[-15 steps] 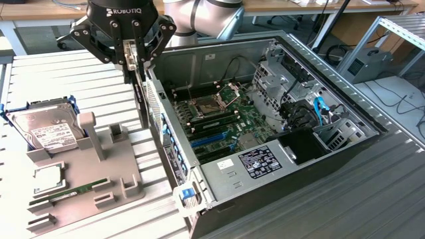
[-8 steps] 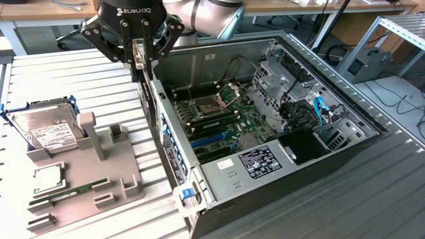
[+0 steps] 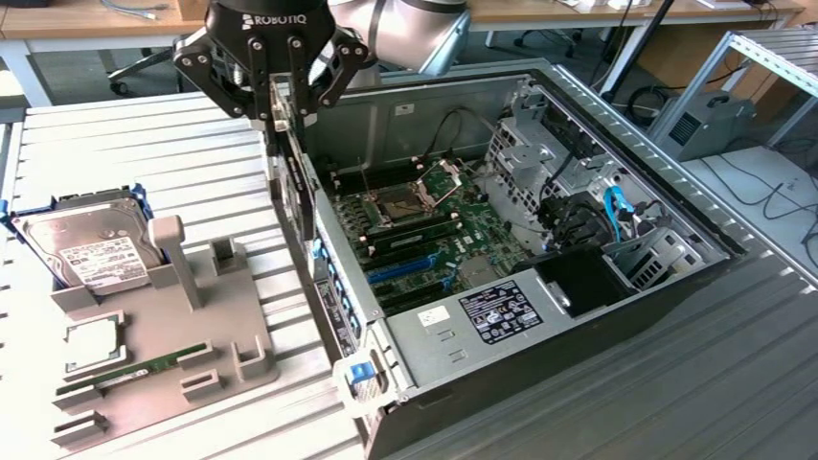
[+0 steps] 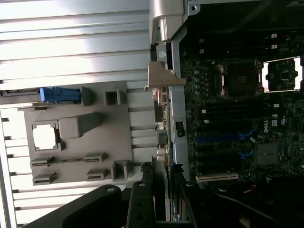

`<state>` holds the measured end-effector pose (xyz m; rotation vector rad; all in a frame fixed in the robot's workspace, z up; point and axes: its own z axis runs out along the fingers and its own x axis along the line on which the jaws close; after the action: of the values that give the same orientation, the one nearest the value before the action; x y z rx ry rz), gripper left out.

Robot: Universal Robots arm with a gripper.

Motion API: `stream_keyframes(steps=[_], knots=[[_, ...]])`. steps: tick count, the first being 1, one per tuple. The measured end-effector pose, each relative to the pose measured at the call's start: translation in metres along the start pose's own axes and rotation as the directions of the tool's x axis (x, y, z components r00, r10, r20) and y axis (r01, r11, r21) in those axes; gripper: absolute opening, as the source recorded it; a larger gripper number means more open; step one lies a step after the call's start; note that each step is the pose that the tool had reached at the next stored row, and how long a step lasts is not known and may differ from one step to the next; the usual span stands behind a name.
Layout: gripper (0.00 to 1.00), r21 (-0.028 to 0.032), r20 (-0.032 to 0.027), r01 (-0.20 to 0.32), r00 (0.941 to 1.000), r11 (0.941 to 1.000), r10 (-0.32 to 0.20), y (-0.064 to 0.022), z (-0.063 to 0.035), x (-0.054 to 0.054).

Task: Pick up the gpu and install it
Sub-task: 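Pick up the gpu and move the gpu toward the slot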

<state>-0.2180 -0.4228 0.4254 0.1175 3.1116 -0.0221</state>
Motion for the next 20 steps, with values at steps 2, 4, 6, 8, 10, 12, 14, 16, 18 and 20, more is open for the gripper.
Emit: stream_keyframes(steps=[2, 4, 6, 8, 10, 12, 14, 16, 18, 20], knots=[[0.27, 0.0, 0.0, 0.0, 1.0, 1.0, 0.0, 0.0002, 0.0001, -0.002], [0.27, 0.0, 0.0, 0.0, 1.0, 1.0, 0.0, 0.0004, 0.0001, -0.005], [0.27, -0.0001, 0.0, 0.0, 1.0, 1.0, 0.0, 0.0006, 0.0003, -0.007], [0.27, 0.0, -0.0001, 0.0, 1.0, 1.0, 0.0, 0.0008, 0.0003, -0.01], [0.27, 0.0, -0.0001, 0.0, 1.0, 1.0, 0.0, 0.001, 0.0004, -0.013], [0.27, 0.0, -0.0002, 0.0, 1.0, 1.0, 0.0, 0.0012, 0.0005, -0.016], [0.27, 0.0, -0.0002, 0.0, 1.0, 1.0, 0.0, 0.0015, 0.0006, -0.019], [0.27, 0.0, -0.0003, 0.0, 1.0, 1.0, 0.0, 0.0017, 0.0006, -0.022], [0.27, 0.0, -0.0003, 0.0, 1.0, 1.0, 0.0, 0.0019, 0.0007, -0.025], [0.27, 0.0, -0.0004, 0.0, 1.0, 1.0, 0.0, 0.0021, 0.0008, -0.028]])
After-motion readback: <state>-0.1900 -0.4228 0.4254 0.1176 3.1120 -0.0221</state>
